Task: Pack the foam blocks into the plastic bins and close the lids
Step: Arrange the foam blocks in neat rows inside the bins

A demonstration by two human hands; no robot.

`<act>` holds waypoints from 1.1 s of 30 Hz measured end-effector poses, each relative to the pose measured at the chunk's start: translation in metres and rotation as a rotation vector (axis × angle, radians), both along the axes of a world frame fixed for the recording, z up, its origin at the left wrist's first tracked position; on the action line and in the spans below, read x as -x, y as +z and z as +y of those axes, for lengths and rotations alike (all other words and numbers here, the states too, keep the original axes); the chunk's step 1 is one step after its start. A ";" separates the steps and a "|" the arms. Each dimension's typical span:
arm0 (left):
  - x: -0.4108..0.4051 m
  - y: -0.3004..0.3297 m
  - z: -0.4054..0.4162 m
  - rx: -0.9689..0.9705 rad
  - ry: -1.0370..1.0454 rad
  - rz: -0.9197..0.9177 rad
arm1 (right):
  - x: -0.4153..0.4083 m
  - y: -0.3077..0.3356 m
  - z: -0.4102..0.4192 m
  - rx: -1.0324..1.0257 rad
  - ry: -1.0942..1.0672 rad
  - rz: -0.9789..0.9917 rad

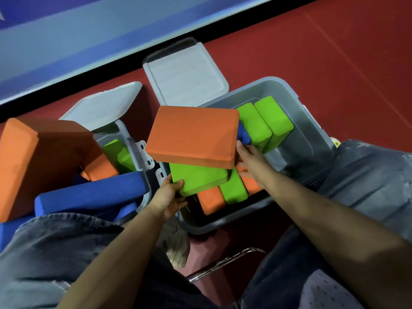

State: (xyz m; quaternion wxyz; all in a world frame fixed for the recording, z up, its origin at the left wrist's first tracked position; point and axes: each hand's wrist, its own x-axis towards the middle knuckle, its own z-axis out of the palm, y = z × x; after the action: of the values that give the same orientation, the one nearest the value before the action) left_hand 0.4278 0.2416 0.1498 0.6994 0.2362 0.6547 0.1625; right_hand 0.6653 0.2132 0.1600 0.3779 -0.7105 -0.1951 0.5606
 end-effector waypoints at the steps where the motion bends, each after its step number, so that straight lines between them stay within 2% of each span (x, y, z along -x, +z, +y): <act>1: 0.001 0.000 -0.001 0.014 -0.003 -0.005 | 0.004 0.006 0.005 0.019 -0.028 0.160; 3: 0.002 0.001 -0.003 0.037 -0.004 -0.022 | 0.010 0.013 0.011 0.070 -0.054 0.344; 4: 0.002 0.001 -0.004 0.043 -0.003 -0.027 | 0.013 0.015 0.013 0.079 -0.053 0.372; 8: -0.001 0.000 -0.010 0.044 -0.041 0.000 | 0.022 0.023 0.014 0.051 -0.018 0.282; 11: -0.009 0.009 -0.016 -0.005 -0.051 0.033 | 0.022 0.034 0.016 0.005 -0.134 0.179; 16: -0.033 0.046 -0.003 -0.203 0.093 0.002 | -0.015 0.094 0.013 -0.274 -0.343 0.126; 18: -0.038 0.058 0.008 -0.271 0.169 0.049 | -0.044 0.116 0.003 -0.355 -0.360 -0.017; 20: -0.043 0.068 0.016 -0.313 0.211 0.094 | -0.077 0.132 -0.012 -0.375 -0.341 -0.291; 22: -0.052 0.082 0.018 -0.338 0.199 0.082 | -0.104 0.143 -0.032 -0.299 -0.273 -0.593; 24: -0.061 0.087 0.020 -0.343 0.159 0.117 | -0.120 0.144 -0.055 -0.211 -0.201 -0.784; 27: -0.072 0.084 0.026 -0.382 0.162 0.178 | -0.132 0.129 -0.077 -0.149 -0.089 -0.883; 29: -0.082 0.096 0.019 -0.377 0.163 0.139 | -0.133 0.115 -0.084 -0.130 -0.034 -0.892; 33: -0.095 0.095 0.015 -0.412 0.164 0.135 | -0.115 0.090 -0.086 -0.148 -0.081 -0.892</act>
State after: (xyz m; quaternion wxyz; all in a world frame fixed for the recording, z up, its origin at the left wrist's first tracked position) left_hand 0.5224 0.2569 0.2449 0.5753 0.3304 0.6701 0.3329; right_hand 0.7805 0.1270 0.2504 0.3284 -0.8606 -0.3505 0.1691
